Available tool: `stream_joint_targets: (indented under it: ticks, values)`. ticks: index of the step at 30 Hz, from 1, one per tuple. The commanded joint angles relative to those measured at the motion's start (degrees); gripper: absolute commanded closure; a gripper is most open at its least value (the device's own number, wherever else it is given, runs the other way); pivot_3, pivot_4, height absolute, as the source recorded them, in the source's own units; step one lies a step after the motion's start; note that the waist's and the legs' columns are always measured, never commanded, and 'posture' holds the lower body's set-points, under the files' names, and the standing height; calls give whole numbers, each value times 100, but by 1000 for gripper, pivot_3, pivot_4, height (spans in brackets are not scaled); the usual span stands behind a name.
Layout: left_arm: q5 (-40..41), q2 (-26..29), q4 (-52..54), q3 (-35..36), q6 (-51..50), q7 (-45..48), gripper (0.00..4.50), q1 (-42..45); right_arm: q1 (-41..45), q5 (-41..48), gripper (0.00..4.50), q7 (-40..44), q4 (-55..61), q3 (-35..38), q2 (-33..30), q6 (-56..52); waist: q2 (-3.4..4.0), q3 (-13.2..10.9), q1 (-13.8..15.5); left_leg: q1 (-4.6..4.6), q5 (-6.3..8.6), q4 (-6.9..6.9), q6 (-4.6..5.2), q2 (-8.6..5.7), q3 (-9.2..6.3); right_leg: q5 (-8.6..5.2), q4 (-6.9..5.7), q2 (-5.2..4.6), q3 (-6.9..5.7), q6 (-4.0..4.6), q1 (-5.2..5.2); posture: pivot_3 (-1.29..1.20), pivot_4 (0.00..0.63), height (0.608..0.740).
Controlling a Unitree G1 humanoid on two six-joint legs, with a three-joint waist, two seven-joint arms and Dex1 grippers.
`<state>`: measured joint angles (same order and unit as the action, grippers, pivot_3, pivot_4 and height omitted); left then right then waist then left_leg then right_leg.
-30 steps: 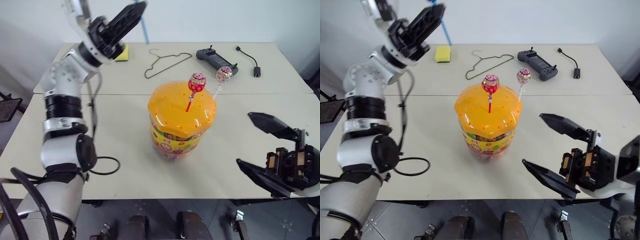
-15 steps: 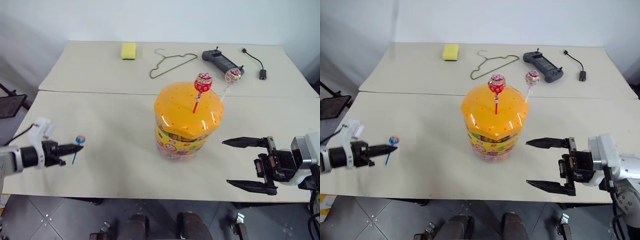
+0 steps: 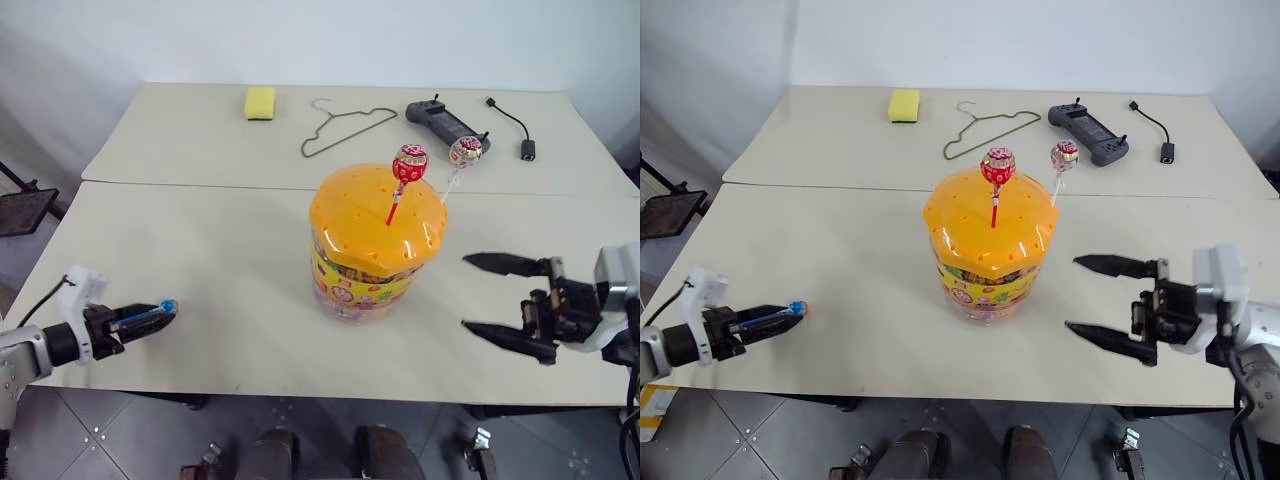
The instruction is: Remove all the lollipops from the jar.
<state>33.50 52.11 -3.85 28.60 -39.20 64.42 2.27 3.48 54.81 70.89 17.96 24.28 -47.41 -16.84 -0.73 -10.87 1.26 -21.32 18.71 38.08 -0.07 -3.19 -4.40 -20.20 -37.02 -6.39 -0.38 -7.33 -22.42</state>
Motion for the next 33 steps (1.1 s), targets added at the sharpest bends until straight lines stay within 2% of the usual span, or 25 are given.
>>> stream_joint_targets:
  ticks: [1, 2, 4, 10, 12, 17, 21, 31, 32, 33]
  values:
    - [836, 629, 33, 257, -344, 1340, 383, 167, 438, 515, 0, -601, -147, 333, -145, -575, 0, 0, -16, -1, 0, -3, 0, 0, 3, 0, 6, -3, 0, 0, 0, 0, 150, 740]
    - [1006, 755, 51, 232, -600, 1460, 118, 236, 645, 660, 0, -936, -206, 331, -154, -813, 0, 0, -40, 0, 1, -3, 2, 0, 3, 0, 4, -5, 0, 0, 0, 0, 150, 740]
    - [1286, 658, 95, 305, -639, 1356, 118, 567, 1042, 758, 0, -1169, -235, 243, -107, -981, 15, -5, -100, 0, 2, -5, 2, 0, 2, 0, 4, -7, 0, 0, -1, 0, 150, 740]
    - [2670, -396, 777, 607, -810, 411, 118, 1858, 2217, 296, 0, -1801, -362, -432, 152, -1197, 19, -8, -142, -5, 2, -1, 2, 1, -1, 0, -8, -7, -19, 0, -8, 0, 150, 740]
    - [2878, -777, 1107, 472, -707, 292, 118, 2032, 2446, 257, 0, -1918, -340, -659, 223, -1402, 14, -5, -149, -14, 2, 8, 2, 1, -3, 0, -16, -6, -24, -1, -13, 0, 150, 740]
    - [3247, -1170, 1412, 129, -810, -50, 118, 2351, 2737, 115, 0, -1950, -407, -989, 237, -1756, 14, -5, -156, -13, 4, 6, 3, -2, 2, 1, -43, -8, -33, -1, -17, 0, 150, 740]
    - [3263, -1239, 1385, -12, -708, -69, 89, 2488, 2817, 62, 853, -1764, -429, -1079, 217, -1897, 14, -5, -152, -13, 4, 8, 3, -1, 5, 1, -42, -6, -41, -1, -17, 0, 150, 740]
    - [3353, -1453, 1272, -290, -581, -74, 89, 2836, 2940, 182, 4274, -1559, -638, -808, 443, -1810, 14, -5, -149, -13, 4, 11, 3, -2, 5, 1, -40, -6, -52, -1, -15, 0, 150, 740]
    - [3373, -1490, 1254, -299, -561, -76, 89, 2892, 2983, 292, 4468, -1536, -700, -657, 504, -1752, 14, -5, -148, -13, 4, 11, 3, -2, 6, 1, -40, -6, -55, -1, -15, 0, 150, 740]
    - [3395, -1537, 1208, -311, -547, -86, 89, 2971, 3024, 448, 4468, -1502, -804, -443, 525, -1734, 14, -5, -148, -13, 4, 11, 3, -2, 5, 1, -40, -6, -58, -1, -16, 0, 150, 740]
